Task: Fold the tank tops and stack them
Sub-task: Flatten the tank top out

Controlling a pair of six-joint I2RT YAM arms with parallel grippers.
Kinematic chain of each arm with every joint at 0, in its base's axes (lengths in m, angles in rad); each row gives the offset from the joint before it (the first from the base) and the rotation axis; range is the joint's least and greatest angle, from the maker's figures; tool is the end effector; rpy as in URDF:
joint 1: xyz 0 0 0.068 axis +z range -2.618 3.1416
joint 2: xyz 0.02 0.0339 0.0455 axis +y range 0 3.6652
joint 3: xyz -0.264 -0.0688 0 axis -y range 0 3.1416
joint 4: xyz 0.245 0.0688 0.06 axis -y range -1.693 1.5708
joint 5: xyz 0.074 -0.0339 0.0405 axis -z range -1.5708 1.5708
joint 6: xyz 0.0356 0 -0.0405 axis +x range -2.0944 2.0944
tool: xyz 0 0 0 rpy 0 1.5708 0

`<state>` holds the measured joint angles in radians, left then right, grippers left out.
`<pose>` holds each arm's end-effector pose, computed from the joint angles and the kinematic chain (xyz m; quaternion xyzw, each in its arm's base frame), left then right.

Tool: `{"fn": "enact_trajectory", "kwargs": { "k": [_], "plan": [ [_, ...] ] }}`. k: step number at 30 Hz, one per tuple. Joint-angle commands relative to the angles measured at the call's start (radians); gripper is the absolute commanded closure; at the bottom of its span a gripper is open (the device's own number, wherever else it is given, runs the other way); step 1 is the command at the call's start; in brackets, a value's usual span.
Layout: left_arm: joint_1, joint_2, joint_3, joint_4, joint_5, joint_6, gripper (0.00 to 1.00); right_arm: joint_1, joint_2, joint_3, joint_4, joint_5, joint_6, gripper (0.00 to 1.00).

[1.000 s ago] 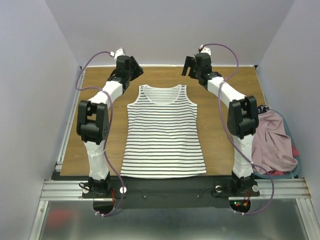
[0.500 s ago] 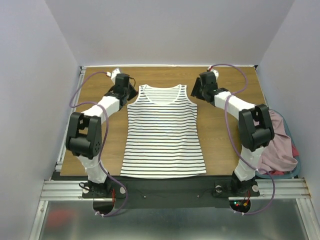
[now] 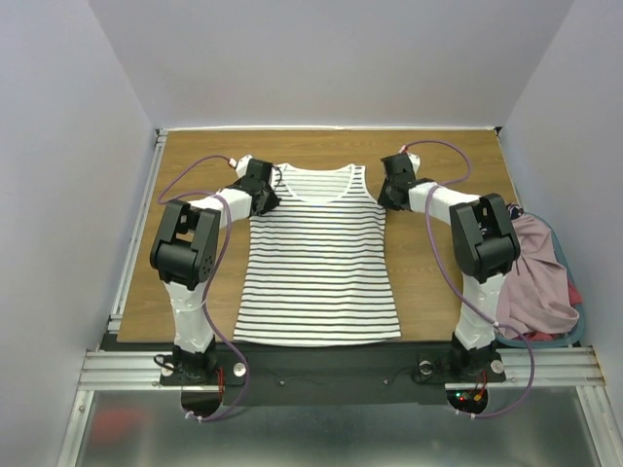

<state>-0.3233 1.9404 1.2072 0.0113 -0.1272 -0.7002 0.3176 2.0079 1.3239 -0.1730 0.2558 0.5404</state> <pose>0.3993 -0.1290 0.1681 -0.1961 0.8884 -0.1508 0.3867 0.4118 0.1259 0.1624 0.1476 0.9186 0.0355 0.3648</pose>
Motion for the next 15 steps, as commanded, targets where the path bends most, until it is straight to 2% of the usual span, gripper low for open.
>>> {"fn": "enact_trajectory", "kwargs": {
  "k": [1, 5, 8, 15],
  "plan": [
    [0.007, 0.061, 0.058, -0.010, -0.048, 0.004, 0.78, 0.003, 0.037, 0.043, 0.007, 0.037, -0.008, 0.81],
    [0.012, 0.118, 0.142, -0.051, -0.043, 0.019, 0.78, -0.026, 0.090, 0.157, -0.013, 0.031, -0.037, 0.92],
    [0.024, 0.173, 0.222, -0.062, -0.023, 0.019, 0.78, -0.051, 0.158, 0.242, -0.016, 0.002, -0.057, 0.92],
    [0.036, 0.301, 0.402, -0.091, 0.026, -0.002, 0.75, -0.086, 0.391, 0.587, -0.066, -0.009, -0.125, 0.93]
  ]
}}
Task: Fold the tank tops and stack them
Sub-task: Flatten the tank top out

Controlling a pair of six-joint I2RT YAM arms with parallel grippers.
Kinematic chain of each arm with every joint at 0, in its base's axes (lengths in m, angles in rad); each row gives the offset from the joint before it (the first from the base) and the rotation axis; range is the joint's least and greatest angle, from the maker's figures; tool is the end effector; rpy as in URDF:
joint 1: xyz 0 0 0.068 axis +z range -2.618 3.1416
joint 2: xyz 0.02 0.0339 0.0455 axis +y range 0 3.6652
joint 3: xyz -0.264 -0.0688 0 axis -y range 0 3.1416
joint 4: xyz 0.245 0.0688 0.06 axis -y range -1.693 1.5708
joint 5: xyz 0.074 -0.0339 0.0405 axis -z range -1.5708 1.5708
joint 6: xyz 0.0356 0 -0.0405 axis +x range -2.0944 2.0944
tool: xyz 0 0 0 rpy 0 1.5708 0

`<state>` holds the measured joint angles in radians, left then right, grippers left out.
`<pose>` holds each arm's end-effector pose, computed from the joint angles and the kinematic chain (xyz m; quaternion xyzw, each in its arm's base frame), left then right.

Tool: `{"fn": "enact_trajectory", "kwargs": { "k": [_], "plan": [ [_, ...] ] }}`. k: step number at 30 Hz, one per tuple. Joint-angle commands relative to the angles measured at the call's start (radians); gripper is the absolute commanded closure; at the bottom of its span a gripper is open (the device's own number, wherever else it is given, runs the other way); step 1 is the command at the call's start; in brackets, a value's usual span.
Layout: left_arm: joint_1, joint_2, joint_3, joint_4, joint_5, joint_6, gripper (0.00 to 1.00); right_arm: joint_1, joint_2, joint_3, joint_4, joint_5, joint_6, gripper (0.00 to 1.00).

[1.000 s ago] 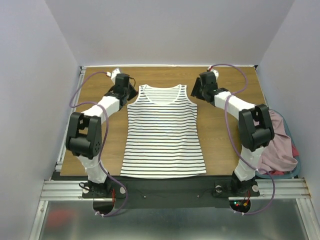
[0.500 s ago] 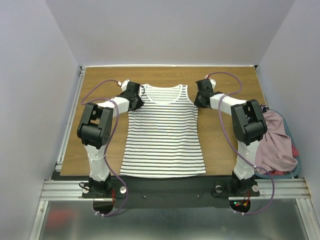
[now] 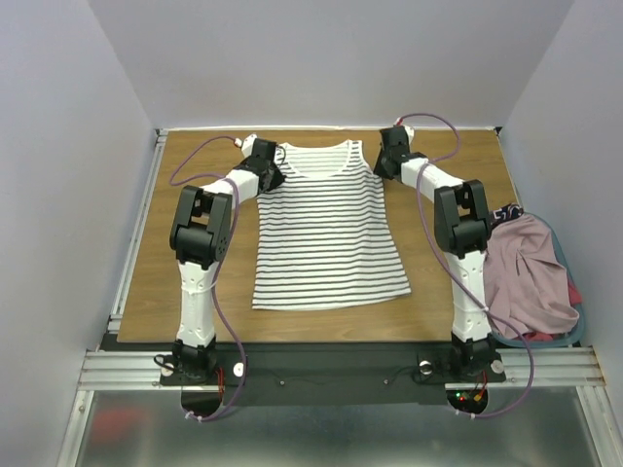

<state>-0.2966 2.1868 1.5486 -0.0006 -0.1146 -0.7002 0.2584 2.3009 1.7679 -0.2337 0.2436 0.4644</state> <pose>0.4725 -0.1402 0.1660 -0.2040 0.8687 -0.1695 0.4185 0.5008 0.1235 0.1621 0.1412 0.9037 0.0327 0.4028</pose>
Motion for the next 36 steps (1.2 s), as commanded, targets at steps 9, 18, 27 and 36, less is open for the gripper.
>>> {"fn": "enact_trajectory", "kwargs": {
  "k": [9, 18, 27, 36],
  "plan": [
    [0.059, -0.028, -0.013, 0.143, 0.177, 0.044, 0.49, -0.059, 0.072, 0.283, -0.055, 0.037, -0.082, 0.44],
    [0.076, -0.288, -0.102, 0.131, 0.155, 0.056, 0.42, 0.067, -0.311, -0.069, -0.061, 0.065, -0.061, 0.34],
    [0.166, -0.319, -0.186, 0.005, 0.052, 0.074, 0.60, 0.484, -0.495, -0.306, -0.059, 0.072, 0.016, 0.52],
    [0.185, -0.145, -0.064, 0.002, 0.220, 0.194, 0.65, 0.769, -0.373, -0.216, -0.061, 0.105, 0.049, 0.58]
  ]
}}
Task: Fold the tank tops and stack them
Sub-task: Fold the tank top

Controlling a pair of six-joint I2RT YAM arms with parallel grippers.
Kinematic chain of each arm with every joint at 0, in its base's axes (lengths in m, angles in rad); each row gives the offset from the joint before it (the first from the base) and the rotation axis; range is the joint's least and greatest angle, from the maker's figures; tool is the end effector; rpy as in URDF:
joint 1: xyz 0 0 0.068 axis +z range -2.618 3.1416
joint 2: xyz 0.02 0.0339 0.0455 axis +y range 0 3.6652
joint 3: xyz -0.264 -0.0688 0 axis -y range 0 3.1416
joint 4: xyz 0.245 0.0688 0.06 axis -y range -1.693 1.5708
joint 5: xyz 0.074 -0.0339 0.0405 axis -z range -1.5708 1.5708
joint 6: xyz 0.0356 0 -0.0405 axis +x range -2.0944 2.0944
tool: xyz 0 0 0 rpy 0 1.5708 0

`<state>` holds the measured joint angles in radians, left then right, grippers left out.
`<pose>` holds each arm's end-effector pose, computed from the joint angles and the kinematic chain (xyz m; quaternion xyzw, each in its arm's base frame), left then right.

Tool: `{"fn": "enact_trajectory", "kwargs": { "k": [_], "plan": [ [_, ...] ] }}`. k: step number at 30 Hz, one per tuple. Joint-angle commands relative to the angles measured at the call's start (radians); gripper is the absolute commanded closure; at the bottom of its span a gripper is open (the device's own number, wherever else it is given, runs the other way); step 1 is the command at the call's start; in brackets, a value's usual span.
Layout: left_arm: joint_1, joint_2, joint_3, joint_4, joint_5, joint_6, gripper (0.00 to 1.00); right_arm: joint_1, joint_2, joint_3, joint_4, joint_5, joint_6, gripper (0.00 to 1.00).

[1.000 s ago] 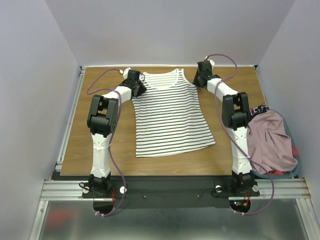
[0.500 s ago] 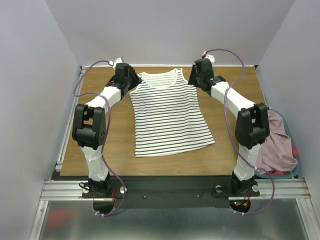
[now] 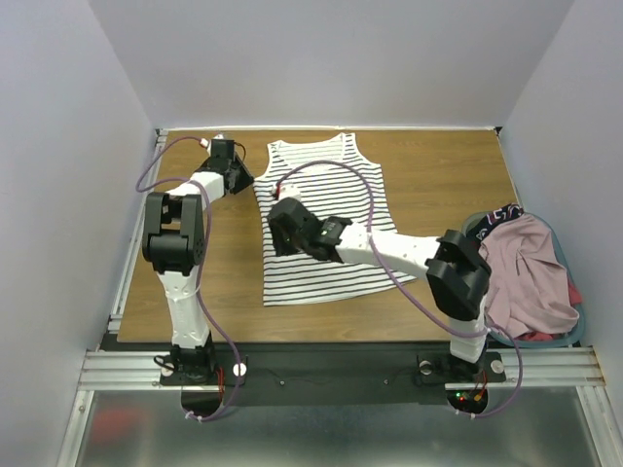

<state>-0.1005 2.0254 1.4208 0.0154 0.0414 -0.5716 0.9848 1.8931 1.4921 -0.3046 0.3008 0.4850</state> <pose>0.4602 -0.0479 0.1999 -0.1963 0.8597 -0.1726 0.4388 0.2493 0.3564 0.2535 -0.1611 0.8853 0.1770 0.3987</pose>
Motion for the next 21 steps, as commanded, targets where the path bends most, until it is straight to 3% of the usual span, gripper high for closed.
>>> {"fn": "enact_trajectory", "kwargs": {
  "k": [1, 10, 21],
  "plan": [
    [-0.011, 0.024, 0.069, -0.014, 0.064, 0.068, 0.64, 0.060, 0.049, 0.077, 0.010, 0.053, 0.030, 0.59],
    [-0.011, 0.070, 0.090, -0.014, 0.054, 0.099, 0.63, 0.222, 0.187, 0.143, -0.027, 0.121, 0.046, 0.60],
    [-0.011, 0.093, 0.079, -0.038, 0.032, 0.087, 0.67, 0.304, 0.235, 0.131, -0.088, 0.216, 0.087, 0.60]
  ]
}}
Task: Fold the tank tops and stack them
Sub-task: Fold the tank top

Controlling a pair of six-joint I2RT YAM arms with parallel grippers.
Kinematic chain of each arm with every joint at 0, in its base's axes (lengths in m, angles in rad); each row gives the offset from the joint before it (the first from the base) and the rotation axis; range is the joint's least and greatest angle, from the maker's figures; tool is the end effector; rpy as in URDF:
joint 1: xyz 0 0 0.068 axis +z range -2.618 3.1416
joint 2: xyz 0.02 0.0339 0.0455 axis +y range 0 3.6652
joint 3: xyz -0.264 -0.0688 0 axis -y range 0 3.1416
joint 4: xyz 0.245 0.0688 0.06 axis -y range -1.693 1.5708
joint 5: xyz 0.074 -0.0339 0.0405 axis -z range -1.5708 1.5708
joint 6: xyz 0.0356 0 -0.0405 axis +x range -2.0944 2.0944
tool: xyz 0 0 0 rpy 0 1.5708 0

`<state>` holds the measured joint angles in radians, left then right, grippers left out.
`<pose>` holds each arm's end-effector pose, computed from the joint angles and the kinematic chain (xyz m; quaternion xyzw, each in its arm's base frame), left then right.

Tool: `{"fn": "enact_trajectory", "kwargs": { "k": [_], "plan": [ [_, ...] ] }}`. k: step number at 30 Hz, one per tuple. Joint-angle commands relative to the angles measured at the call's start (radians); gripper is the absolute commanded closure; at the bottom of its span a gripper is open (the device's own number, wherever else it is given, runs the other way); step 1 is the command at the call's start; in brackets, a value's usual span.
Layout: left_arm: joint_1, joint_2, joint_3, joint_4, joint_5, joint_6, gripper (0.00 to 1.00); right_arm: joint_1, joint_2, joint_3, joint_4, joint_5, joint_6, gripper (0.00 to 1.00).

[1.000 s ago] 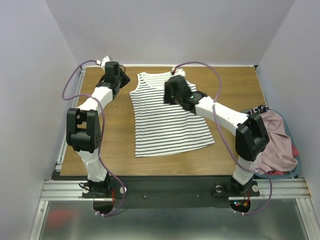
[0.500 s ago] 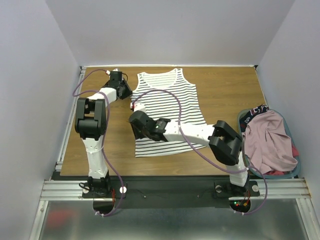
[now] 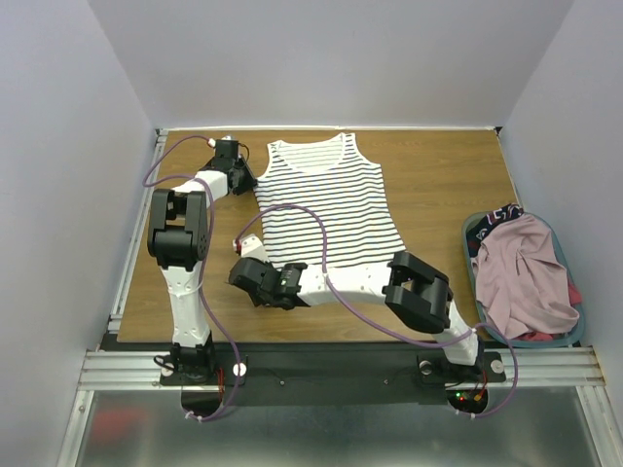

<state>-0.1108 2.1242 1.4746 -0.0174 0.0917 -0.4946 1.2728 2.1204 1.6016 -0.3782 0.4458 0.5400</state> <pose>0.4729 -0.0559 0.1700 -0.1518 0.8860 -0.1694 0.4041 0.1517 0.4416 0.1863 -0.2615 0.8855 0.1252 0.3630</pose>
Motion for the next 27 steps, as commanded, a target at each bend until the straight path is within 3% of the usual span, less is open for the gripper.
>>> {"fn": "enact_trajectory", "kwargs": {
  "k": [1, 19, 24, 27],
  "plan": [
    [-0.001, -0.006, 0.026, -0.006, -0.021, 0.010, 0.67, 0.019, 0.009, 0.014, -0.016, 0.076, 0.035, 0.60],
    [-0.001, -0.009, 0.018, -0.012, -0.040, 0.002, 0.69, 0.062, 0.039, -0.026, -0.033, 0.087, 0.063, 0.60],
    [-0.001, -0.012, 0.016, -0.015, -0.041, -0.001, 0.69, 0.063, 0.033, -0.043, -0.036, 0.090, 0.067, 0.84],
    [-0.001, -0.026, 0.006, -0.013, -0.035, -0.018, 0.69, 0.063, -0.011, -0.089, -0.034, 0.083, 0.072, 0.92]
  ]
}}
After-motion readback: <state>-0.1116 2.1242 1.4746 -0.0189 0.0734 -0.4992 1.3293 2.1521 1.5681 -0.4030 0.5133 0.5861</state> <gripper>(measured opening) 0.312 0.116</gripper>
